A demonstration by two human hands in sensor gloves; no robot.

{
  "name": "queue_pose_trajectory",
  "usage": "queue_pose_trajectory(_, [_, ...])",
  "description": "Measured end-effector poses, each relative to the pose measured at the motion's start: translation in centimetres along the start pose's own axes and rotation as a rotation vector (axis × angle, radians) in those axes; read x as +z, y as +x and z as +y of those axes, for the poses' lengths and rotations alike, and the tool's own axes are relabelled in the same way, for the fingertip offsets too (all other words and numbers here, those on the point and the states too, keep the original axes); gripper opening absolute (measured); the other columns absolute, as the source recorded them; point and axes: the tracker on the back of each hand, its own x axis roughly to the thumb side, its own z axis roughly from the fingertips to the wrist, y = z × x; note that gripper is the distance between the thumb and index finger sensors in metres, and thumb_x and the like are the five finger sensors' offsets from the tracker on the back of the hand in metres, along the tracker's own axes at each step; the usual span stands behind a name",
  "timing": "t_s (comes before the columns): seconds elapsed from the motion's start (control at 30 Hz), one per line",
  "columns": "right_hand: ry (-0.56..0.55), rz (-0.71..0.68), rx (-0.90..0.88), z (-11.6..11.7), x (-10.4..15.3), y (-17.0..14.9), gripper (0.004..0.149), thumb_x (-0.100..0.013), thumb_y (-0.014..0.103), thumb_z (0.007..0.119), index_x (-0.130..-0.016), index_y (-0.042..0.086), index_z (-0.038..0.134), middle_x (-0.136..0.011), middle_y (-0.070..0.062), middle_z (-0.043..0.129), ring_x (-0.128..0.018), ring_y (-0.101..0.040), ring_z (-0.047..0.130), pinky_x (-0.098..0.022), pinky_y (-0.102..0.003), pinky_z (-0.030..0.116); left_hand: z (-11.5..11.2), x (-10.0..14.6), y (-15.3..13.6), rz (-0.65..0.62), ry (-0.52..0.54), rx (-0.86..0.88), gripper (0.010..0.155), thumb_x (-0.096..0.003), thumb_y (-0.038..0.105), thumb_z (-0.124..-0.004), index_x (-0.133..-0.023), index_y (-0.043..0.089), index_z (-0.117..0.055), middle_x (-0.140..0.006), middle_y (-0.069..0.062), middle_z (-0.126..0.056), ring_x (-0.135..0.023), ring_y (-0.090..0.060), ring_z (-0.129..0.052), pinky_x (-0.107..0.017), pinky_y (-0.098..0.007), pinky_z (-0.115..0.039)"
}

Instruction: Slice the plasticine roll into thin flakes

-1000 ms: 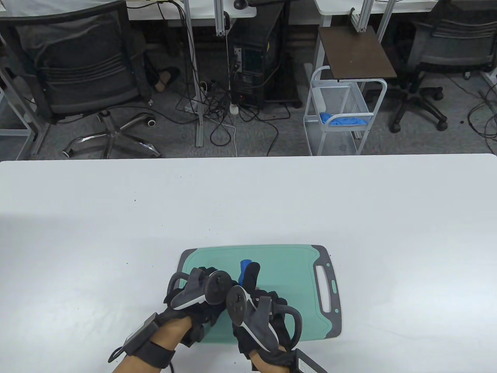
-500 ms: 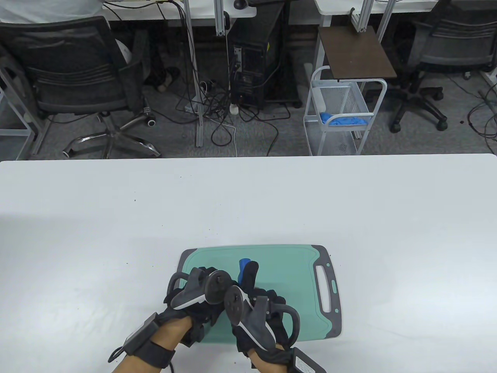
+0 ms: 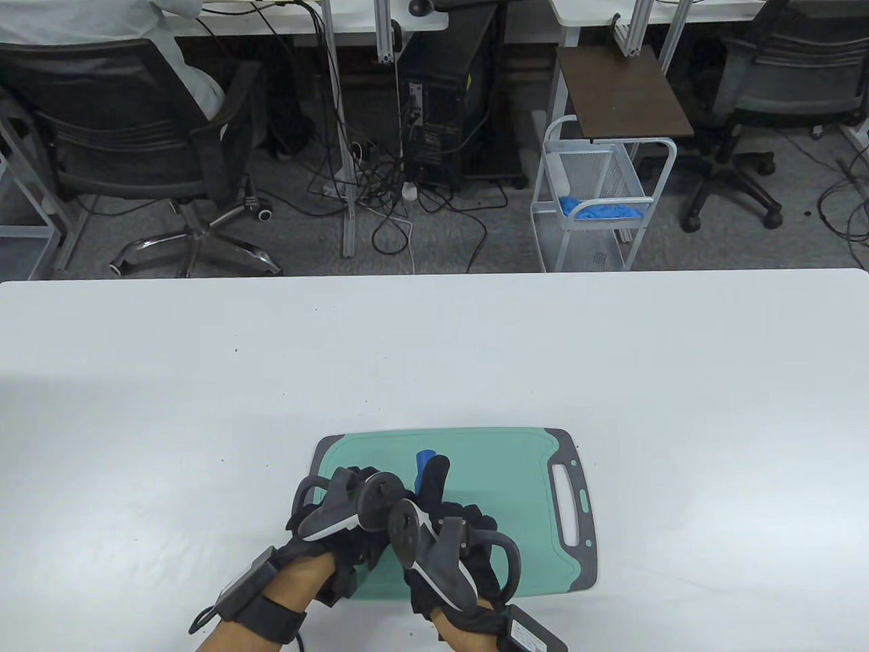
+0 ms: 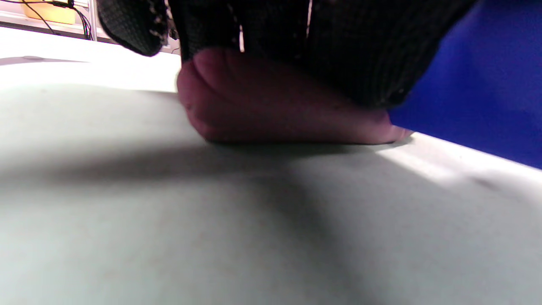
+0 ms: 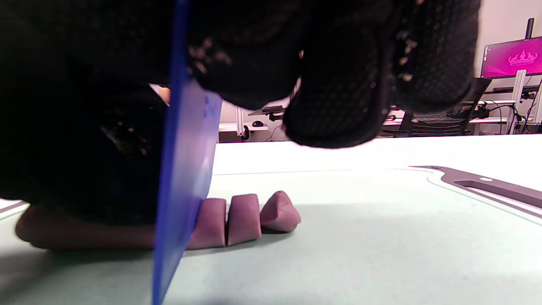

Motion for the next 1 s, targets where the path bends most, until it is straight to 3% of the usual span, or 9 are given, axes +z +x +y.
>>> queue_pose_trajectory(1.0, [-0.017,-0.011,0.021,0.19,-0.09,0.37,0.082,-0.044,0.04,0.08,-0.104,0.011,0.032,-0.038,-0.002,0.093,-0.042,-0.032,0.1,-0.048,-0.061,0.08,0.0,0.0,0.0,0.0,0.0,0.0,0.047,-0.0339,0.051,-0.088,-0.079,0.037,-0.088,-0.087,0.011,-0.096,-0.092,-0.029,-0.089,-0.073,-0.056,-0.068])
